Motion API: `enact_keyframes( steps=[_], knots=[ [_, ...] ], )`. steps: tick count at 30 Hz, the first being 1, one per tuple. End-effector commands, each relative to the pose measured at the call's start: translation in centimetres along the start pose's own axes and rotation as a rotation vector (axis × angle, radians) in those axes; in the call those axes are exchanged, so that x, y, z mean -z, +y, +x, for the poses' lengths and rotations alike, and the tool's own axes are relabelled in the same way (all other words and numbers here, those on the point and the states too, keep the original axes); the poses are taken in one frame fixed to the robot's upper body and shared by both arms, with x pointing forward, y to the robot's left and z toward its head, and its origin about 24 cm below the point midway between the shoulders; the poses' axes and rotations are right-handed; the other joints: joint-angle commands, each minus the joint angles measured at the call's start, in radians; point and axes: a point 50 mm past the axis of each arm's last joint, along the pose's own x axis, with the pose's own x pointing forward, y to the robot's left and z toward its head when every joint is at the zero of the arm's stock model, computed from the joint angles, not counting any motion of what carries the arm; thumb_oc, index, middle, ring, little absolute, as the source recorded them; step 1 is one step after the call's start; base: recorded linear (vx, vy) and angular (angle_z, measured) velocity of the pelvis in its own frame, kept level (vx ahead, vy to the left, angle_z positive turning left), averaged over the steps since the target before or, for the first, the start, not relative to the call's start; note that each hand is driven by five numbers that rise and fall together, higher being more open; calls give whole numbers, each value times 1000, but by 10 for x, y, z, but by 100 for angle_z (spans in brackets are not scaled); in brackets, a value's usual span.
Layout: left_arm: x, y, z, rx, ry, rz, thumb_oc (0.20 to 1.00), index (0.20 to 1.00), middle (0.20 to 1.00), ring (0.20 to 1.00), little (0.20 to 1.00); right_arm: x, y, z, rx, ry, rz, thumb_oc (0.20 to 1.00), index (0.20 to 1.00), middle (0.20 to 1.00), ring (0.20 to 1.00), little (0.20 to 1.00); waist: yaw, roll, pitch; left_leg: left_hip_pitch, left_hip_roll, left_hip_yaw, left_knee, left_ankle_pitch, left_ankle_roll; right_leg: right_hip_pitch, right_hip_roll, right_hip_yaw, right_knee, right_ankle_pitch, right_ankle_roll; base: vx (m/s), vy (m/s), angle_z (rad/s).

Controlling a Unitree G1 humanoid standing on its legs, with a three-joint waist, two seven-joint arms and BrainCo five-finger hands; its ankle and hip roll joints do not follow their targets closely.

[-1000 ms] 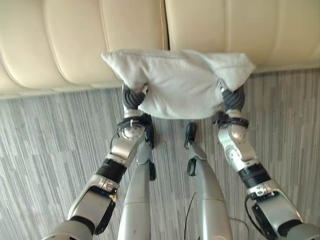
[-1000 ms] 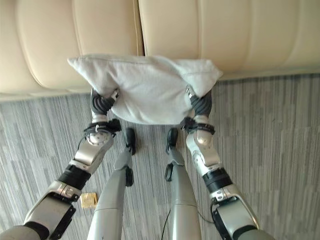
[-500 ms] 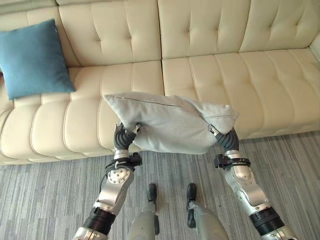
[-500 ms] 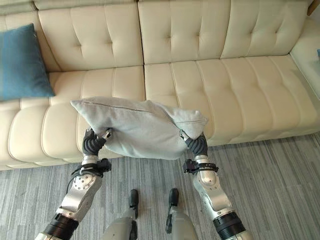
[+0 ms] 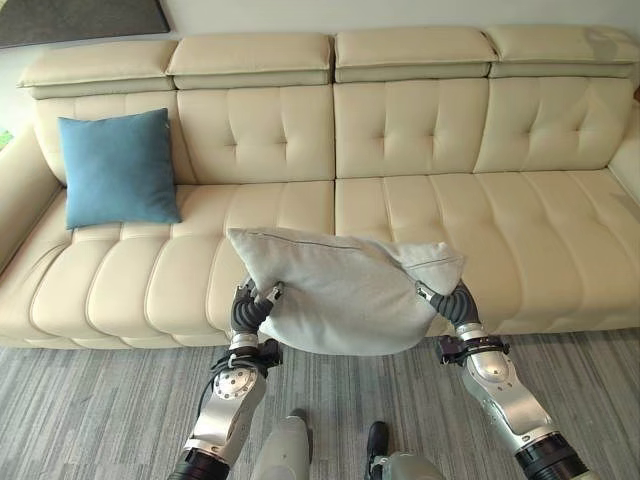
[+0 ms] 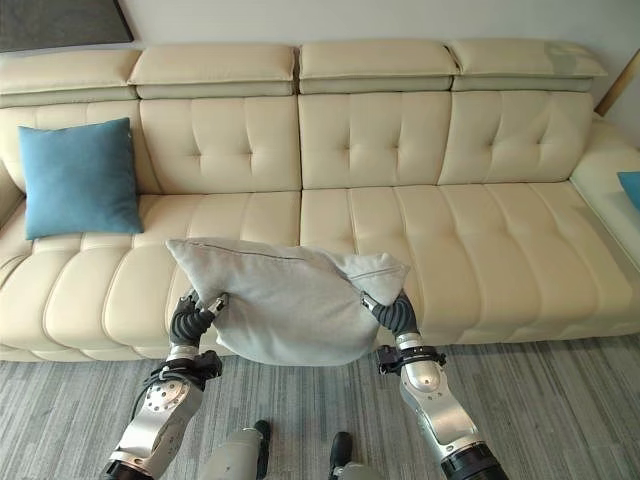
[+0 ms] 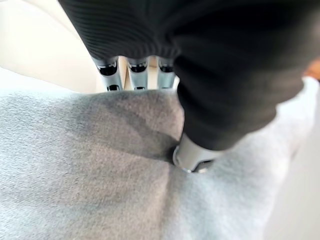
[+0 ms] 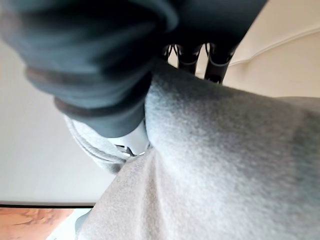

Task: Pick up all the scattered cushions and arrange them neatly on the sofa.

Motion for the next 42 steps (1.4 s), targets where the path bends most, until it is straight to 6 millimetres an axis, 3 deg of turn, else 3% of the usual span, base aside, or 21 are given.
enact_keyframes(
  steps=[1,3,5,9,10,11,12,14,16,20,21,22,23,29,32,35,40,42],
  knots=[
    [-44,-9,9,49,-212,-39,200,200,200,200,200,-45,6,9,-22,-227,26,200,200,200,200,200,42,-9,-64,-76,13,25,-142,38,-20,193,19,72,-12,-203,77,419,127,6],
    [-49,-10,10,57,-233,-38,200,200,200,200,200,-47,7,11,-17,-232,29,200,200,200,200,200,59,-11,-75,-68,18,31,-251,64,-24,220,25,90,-20,-216,86,334,116,9],
    [-48,-9,7,64,-233,-25,200,200,200,200,200,-47,11,8,-27,-235,33,200,200,200,200,200,61,-13,-96,-38,10,19,-259,93,-12,244,19,101,-18,-222,102,382,177,-26],
    [-46,-6,5,80,-216,1,200,200,200,200,200,-44,16,5,-44,-224,39,200,200,200,200,200,65,-45,-113,-3,-17,23,-231,66,18,230,-17,121,67,-201,134,329,167,-57],
    [-47,-2,5,89,-218,22,200,200,200,200,200,-45,20,4,-63,-227,51,200,200,200,200,200,64,-58,-111,32,-33,29,-228,32,49,183,-35,138,189,-137,160,201,137,-16],
    [-47,-2,5,89,-218,23,200,200,200,200,200,-45,20,4,-63,-227,51,200,200,200,200,200,66,-60,-111,32,-34,32,-228,32,49,179,-37,141,195,-140,161,302,242,6],
    [-48,0,4,98,-219,37,200,200,200,200,200,-45,24,5,-75,-227,57,200,200,200,200,200,62,-64,-99,70,-40,45,-229,5,76,105,-47,152,347,-55,187,135,147,7],
    [-50,0,4,104,-225,55,200,200,200,200,200,-47,26,7,-76,-233,59,200,200,200,200,200,53,-54,-87,98,-41,51,-233,-14,101,43,-54,154,478,33,207,145,161,-14],
    [-50,-1,6,111,-229,69,200,200,200,200,200,-47,27,5,-70,-235,73,200,200,200,200,200,41,-35,-78,135,-35,44,-243,-34,109,-13,-57,145,539,31,197,140,119,7],
    [-54,-1,7,97,-249,64,200,200,200,200,200,-49,27,7,-66,-244,82,200,200,200,200,200,22,-11,-66,196,-29,40,-266,-57,101,-81,-74,97,438,-45,166,173,22,-4],
    [-55,-3,8,100,-259,55,200,200,200,200,200,-53,26,9,-60,-258,87,200,200,200,200,200,3,-9,-56,228,-30,31,-276,-68,84,-125,-63,96,218,-58,167,231,-132,1],
    [-49,2,10,61,-232,124,200,200,200,200,200,-49,20,8,-11,-262,13,200,200,200,200,200,-4,-15,-52,237,-29,34,-281,-74,80,-111,-60,108,130,-52,171,300,-182,0],
    [-56,-5,8,116,-277,90,200,200,200,200,200,-53,25,8,-67,-262,50,200,200,200,200,200,-4,-28,-56,252,-37,18,-274,-89,74,-50,-67,120,35,-29,186,224,-133,1],
    [-60,-9,17,72,-301,94,200,200,200,200,200,-71,27,19,-70,-329,41,200,200,200,200,200,2,-24,-121,312,-21,18,-329,-92,53,38,-60,99,-30,-25,171,191,-72,20],
    [-61,-11,19,68,-307,103,200,200,200,200,200,-74,28,21,-71,-338,36,200,200,200,200,200,3,-24,-121,318,-19,13,-331,-93,51,48,-60,95,-34,-27,170,100,-29,7],
    [-70,-22,35,52,-342,145,200,200,200,200,200,-86,34,40,-56,-365,4,200,200,200,200,200,5,-28,-126,327,-14,6,-332,-101,42,71,-57,84,-53,-35,165,122,-19,-2],
    [-96,-37,62,44,-417,188,200,200,200,200,200,-108,40,65,-29,-404,-28,200,200,200,200,200,8,-34,-115,307,-6,5,-332,-97,33,60,-53,82,-65,-31,164,15,-9,7],
    [-120,-43,81,24,-477,228,200,200,200,200,200,-128,43,81,-15,-438,-45,200,200,200,200,200,10,-39,-90,267,-1,4,-332,-85,29,27,-48,85,-62,-27,163,-92,-13,8]
  ],
)
